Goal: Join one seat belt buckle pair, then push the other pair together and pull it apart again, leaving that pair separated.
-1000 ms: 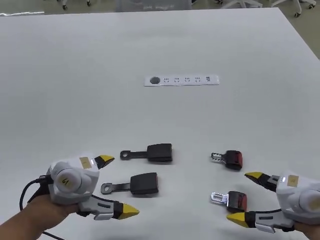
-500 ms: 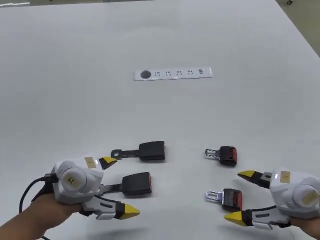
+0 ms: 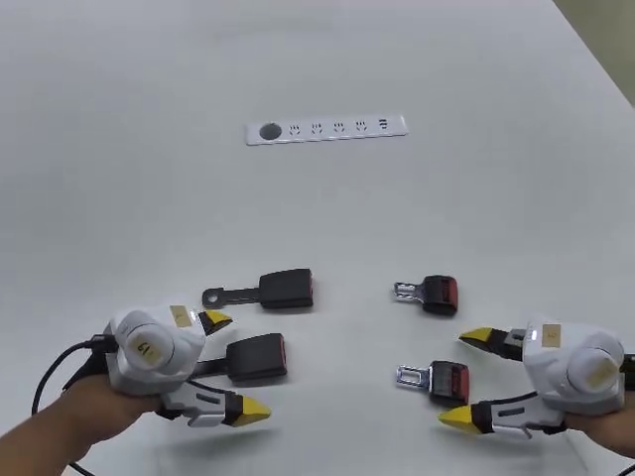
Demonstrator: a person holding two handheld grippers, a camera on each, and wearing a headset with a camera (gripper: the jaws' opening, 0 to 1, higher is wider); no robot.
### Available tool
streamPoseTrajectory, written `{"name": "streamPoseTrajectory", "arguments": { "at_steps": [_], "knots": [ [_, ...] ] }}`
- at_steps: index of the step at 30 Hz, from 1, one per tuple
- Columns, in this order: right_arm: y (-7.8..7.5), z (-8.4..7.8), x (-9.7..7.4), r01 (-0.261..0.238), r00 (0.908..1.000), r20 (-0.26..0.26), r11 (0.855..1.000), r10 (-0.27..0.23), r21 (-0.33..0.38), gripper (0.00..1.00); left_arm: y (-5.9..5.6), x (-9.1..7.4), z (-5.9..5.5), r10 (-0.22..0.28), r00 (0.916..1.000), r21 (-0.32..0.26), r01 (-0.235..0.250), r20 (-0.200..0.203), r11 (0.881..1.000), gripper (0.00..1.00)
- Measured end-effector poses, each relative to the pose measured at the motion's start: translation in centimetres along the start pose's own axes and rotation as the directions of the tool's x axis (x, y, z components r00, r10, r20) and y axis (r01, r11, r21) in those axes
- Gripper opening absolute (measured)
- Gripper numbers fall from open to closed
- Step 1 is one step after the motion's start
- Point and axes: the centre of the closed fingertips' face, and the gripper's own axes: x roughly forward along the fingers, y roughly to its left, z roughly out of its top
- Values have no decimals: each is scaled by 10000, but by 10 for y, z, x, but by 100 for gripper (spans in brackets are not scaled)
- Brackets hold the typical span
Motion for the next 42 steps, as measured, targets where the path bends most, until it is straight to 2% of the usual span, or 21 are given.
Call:
{"name": "streamPoseTrajectory", "arguments": {
  "at_steps": [4, 8, 12, 16, 20, 21, 22, 26, 27, 30, 31, 32, 33, 36, 39, 40, 41, 42],
  "knots": [
    [1, -1, 2, -152, 9998, -110, 9998, 151, -137, 64, -2, 4, -4, -178, 9991, 326, 190, -373, 9993, 77],
    [2, -3, 2, -294, 9992, -300, 9988, 282, -402, 59, -1, 7, -7, -235, 9983, 651, 269, -525, 9975, 74],
    [2, -4, 1, -409, 9985, -393, 9980, 391, -473, 55, -3, 11, -15, -422, 9939, 1129, 537, -1016, 9922, 65],
    [2, -5, 1, -505, 9977, -473, 9975, 482, -486, 52, 2, 10, -14, -358, 9964, 1234, 452, -772, 9913, 60],
    [6, -7, 4, -644, 9962, -625, 9958, 604, -646, 50, 5, 9, -14, -329, 9964, 1617, 451, -778, 9858, 54],
    [8, -6, 3, -617, 9966, -595, 9953, 573, -748, 50, 5, 9, -14, -432, 9967, 1655, 541, -690, 9847, 52],
    [8, -6, 3, -619, 9966, -587, 9953, 576, -750, 50, 5, 9, -13, -475, 9968, 1623, 573, -641, 9851, 44],
    [5, -5, 4, -554, 9969, -612, 9945, 500, -892, 44, 11, 8, -13, -376, 9948, 2146, 572, -943, 9750, 36],
    [6, -4, 4, -623, 9965, -608, 9943, 572, -867, 43, 9, 9, -12, -507, 9945, 2118, 693, -922, 9749, 36],
    [6, -5, 4, -725, 9954, -702, 9919, 654, -1043, 41, 9, 9, -12, -593, 9919, 2460, 856, -1123, 9655, 35],
    [7, -6, 4, -873, 9937, -811, 9892, 780, -1181, 38, 8, 9, -12, -655, 9902, 2720, 972, -1232, 9574, 35],
    [4, -6, 4, -748, 9943, -853, 9894, 644, -1243, 37, 8, 9, -12, -720, 9882, 2990, 1100, -1351, 9479, 35],
    [4, -5, 4, -817, 9939, -834, 9889, 716, -1239, 37, 7, 9, -13, -810, 9856, 3092, 1241, -1485, 9429, 35],
    [3, -5, 5, -978, 9924, -878, 9859, 863, -1356, 37, 6, 10, -13, -931, 9823, 3186, 1416, -1628, 9372, 34],
    [3, -5, 6, -1121, 9900, -1025, 9819, 971, -1528, 37, 3, 9, -16, -1199, 9719, 3669, 1888, -2024, 9109, 34],
    [3, -5, 6, -1169, 9891, -1073, 9807, 1007, -1566, 36, 3, 8, -17, -1226, 9702, 3737, 1952, -2092, 9068, 34],
    [3, -5, 7, -1231, 9879, -1140, 9786, 1050, -1648, 36, 2, 8, -17, -1291, 9662, 3946, 2106, -2231, 8944, 34],
    [3, -4, 7, -1270, 9871, -1182, 9772, 1077, -1703, 36, 1, 8, -17, -1317, 9637, 3995, 2179, -2321, 8905, 34]
  ]
}}
